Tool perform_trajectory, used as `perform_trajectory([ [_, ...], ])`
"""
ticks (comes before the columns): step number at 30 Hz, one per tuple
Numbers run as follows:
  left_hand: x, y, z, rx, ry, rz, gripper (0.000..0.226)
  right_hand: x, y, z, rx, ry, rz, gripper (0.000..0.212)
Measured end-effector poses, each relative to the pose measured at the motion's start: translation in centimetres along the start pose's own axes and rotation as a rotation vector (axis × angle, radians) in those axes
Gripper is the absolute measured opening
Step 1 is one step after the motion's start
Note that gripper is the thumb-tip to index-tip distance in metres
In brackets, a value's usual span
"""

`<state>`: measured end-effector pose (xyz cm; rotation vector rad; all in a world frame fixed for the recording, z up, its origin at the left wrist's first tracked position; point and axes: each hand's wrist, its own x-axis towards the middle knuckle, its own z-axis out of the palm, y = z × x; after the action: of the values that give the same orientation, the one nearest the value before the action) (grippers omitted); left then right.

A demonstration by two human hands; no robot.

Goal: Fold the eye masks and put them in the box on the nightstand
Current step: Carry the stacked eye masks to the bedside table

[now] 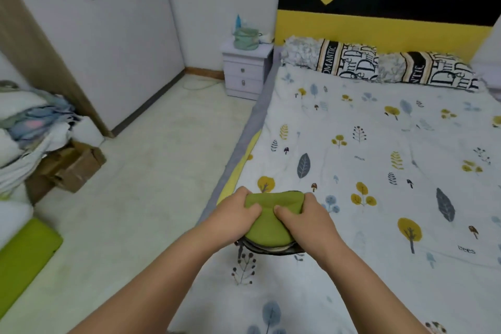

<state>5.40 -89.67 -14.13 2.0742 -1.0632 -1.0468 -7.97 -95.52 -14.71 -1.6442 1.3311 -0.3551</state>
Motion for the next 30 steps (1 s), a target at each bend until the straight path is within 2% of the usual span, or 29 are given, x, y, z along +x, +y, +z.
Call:
perform_trajectory([
  [4,-3.1,-3.9,-5.3,-0.007,0.063,0.016,0.018,-2.6,-3.8,5.3,-0.038,-0.021,-0.061,0.043],
  [10,-8.5,-11.1,-14.2,-0.019,0.128,0.026,0.022,-7.4,-9.6,15.0,-0.078,-0.040,-0.102,0.034],
  [18,-13.6,-20.4,-25.4,0.050,0.211,-0.046,0.023,-11.7,-16.9,27.8,-0.149,-0.092,-0.174,0.040],
  [24,-13.5,-23.8,-31.4,0.053,0.256,-0.108,0.027,-10.6,-21.4,33.5,-0.247,-0.130,-0.227,0.039],
  [30,-8.5,-24.3,-36.6,0.078,0.305,-0.118,0.028,-5.0,-25.6,36.7,-0.223,-0.133,-0.264,0.034],
])
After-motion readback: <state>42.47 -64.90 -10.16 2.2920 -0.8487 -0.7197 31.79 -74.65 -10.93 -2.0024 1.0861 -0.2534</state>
